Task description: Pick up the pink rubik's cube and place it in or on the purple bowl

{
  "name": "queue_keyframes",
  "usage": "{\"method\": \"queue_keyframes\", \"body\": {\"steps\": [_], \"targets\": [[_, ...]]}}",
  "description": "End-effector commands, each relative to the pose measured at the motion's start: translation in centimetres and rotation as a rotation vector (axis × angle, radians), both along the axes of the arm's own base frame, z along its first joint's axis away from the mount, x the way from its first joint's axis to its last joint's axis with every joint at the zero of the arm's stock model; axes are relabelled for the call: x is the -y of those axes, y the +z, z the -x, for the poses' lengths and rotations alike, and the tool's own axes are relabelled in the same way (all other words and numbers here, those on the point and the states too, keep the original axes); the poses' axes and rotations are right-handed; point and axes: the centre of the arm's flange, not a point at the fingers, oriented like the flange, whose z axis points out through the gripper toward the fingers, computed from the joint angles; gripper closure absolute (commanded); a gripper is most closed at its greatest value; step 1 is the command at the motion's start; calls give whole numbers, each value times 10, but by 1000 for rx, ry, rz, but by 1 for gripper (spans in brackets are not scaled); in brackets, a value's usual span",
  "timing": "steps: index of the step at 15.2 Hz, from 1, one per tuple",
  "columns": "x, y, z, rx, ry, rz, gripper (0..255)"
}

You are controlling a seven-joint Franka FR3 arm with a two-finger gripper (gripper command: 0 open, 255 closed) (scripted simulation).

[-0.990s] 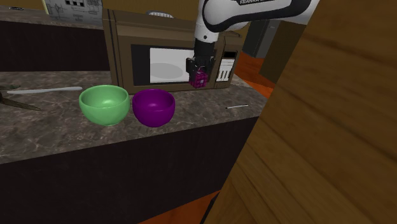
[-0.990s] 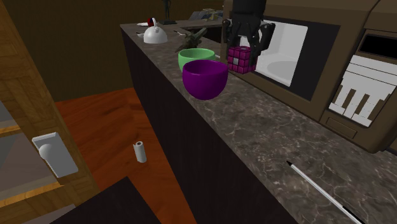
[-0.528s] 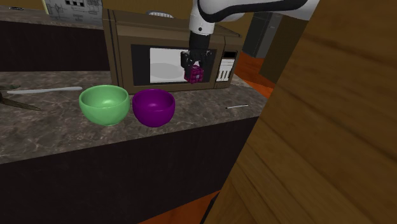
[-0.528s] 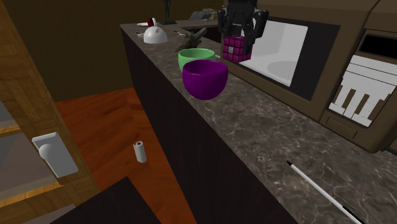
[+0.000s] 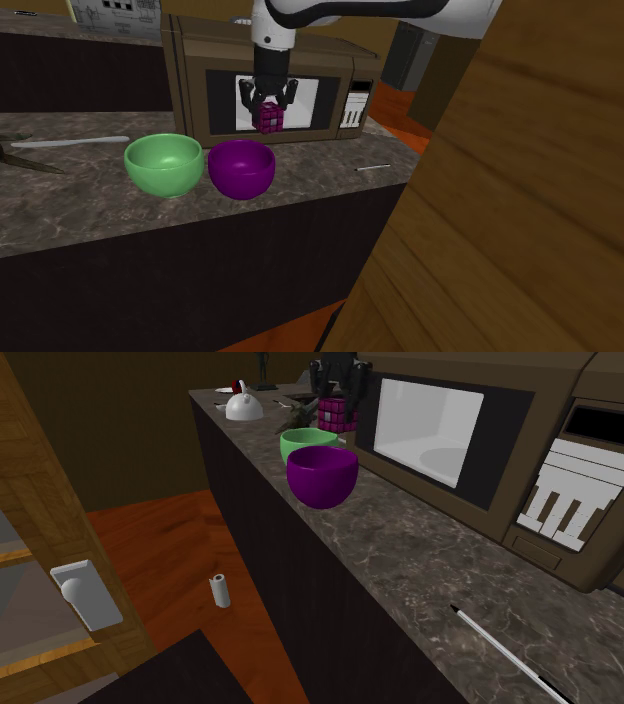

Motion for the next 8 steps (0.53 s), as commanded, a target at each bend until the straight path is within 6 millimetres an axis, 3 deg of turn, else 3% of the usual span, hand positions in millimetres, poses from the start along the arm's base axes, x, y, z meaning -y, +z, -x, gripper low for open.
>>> {"method": "queue_keyframes", "body": {"steps": [1,3,8], "targets": [[-25,0,-6,0,-2,0,255],[-57,1,-14,0,-2,0,255],[-57,-25,-14,0,-2,0,255]]}}
